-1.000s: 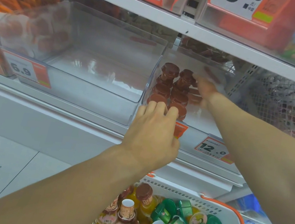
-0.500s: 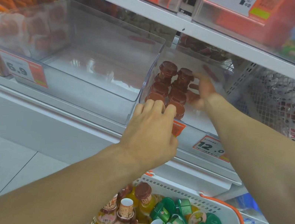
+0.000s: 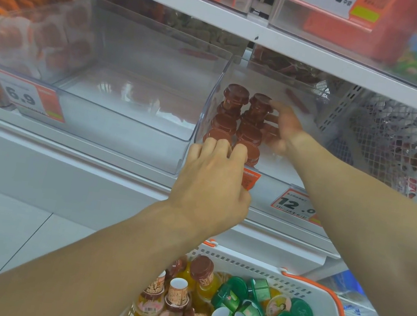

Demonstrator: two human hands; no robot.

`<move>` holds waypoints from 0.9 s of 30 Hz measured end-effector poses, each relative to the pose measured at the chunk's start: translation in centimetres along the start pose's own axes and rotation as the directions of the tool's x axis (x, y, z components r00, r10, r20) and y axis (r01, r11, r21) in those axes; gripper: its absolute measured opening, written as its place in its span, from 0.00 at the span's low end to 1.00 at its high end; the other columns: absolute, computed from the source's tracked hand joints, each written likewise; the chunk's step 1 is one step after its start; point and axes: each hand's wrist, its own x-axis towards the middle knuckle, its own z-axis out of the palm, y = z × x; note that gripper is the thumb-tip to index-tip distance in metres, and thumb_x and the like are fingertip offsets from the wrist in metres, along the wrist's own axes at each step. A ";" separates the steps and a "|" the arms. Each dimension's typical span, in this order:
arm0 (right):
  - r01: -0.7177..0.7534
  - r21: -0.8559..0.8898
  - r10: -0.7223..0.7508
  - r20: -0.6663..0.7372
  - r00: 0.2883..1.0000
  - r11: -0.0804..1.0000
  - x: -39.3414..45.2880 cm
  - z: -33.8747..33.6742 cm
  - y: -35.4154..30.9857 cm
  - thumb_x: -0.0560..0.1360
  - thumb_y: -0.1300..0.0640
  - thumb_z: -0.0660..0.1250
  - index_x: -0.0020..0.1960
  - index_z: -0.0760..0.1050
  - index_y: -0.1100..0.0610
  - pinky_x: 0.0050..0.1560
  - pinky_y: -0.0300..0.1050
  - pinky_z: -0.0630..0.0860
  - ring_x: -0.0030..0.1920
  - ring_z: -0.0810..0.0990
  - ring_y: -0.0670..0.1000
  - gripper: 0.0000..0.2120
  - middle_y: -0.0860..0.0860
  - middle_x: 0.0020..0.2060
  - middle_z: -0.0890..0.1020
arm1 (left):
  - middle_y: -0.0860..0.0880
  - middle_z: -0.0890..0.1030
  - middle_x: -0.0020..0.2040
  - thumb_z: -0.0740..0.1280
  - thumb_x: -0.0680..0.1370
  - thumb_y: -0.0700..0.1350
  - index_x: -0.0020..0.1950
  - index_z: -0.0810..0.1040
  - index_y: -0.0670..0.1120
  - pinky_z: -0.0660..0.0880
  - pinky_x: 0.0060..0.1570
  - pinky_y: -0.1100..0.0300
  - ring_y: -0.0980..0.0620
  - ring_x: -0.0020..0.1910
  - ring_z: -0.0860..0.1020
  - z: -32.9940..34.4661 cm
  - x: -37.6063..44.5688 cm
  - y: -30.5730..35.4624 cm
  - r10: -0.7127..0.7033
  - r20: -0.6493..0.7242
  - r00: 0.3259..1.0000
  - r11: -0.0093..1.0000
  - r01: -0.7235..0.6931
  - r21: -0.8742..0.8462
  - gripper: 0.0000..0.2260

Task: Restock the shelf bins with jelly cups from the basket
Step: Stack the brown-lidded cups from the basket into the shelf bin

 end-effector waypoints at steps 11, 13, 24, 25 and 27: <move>0.002 -0.022 -0.002 -0.031 1.000 1.000 -0.2 -0.1 0.0 0.76 0.48 0.67 0.53 0.77 0.53 0.42 0.47 0.76 0.52 0.79 0.55 0.10 0.55 0.55 0.79 | 0.51 0.73 0.56 0.65 0.76 0.52 0.60 0.70 0.50 0.61 0.60 0.55 0.49 0.57 0.68 0.1 0.0 -0.1 0.005 -0.008 1.000 1.000 -0.005 -0.016 0.15; -0.017 -0.043 0.016 -0.030 0.999 0.999 -0.2 -0.2 0.1 0.76 0.46 0.67 0.52 0.78 0.53 0.42 0.48 0.75 0.52 0.79 0.55 0.11 0.55 0.56 0.80 | 0.51 0.73 0.56 0.65 0.76 0.52 0.60 0.70 0.50 0.61 0.60 0.55 0.48 0.57 0.68 0.1 0.0 -0.1 0.004 -0.008 1.000 1.000 -0.004 -0.014 0.15; 0.062 -0.264 -0.108 -0.163 0.981 0.962 -3.0 -1.2 -2.5 0.78 0.49 0.64 0.66 0.75 0.54 0.38 0.44 0.73 0.39 0.76 0.51 0.18 0.52 0.44 0.79 | 0.48 0.72 0.57 0.66 0.75 0.49 0.60 0.71 0.48 0.62 0.60 0.55 0.47 0.58 0.67 0.2 -0.3 -0.1 0.036 -0.016 0.999 0.999 -0.036 -0.015 0.15; 0.095 -0.312 -0.142 -0.132 0.981 0.945 -3.8 -1.4 -2.9 0.79 0.53 0.64 0.68 0.73 0.53 0.36 0.43 0.72 0.37 0.75 0.50 0.18 0.52 0.42 0.79 | 0.48 0.72 0.58 0.66 0.74 0.47 0.59 0.72 0.46 0.64 0.61 0.55 0.47 0.59 0.67 0.1 -0.6 -0.1 0.033 -0.040 0.999 0.998 -0.035 -0.045 0.14; 0.163 -0.405 -0.194 -0.037 0.980 0.900 -6.3 -1.8 -3.6 0.78 0.58 0.65 0.69 0.71 0.52 0.33 0.41 0.69 0.32 0.74 0.49 0.20 0.53 0.40 0.80 | 0.48 0.71 0.57 0.67 0.73 0.42 0.55 0.75 0.45 0.67 0.59 0.57 0.48 0.59 0.67 -0.2 -1.0 -0.2 0.030 -0.136 0.990 0.991 -0.047 -0.126 0.11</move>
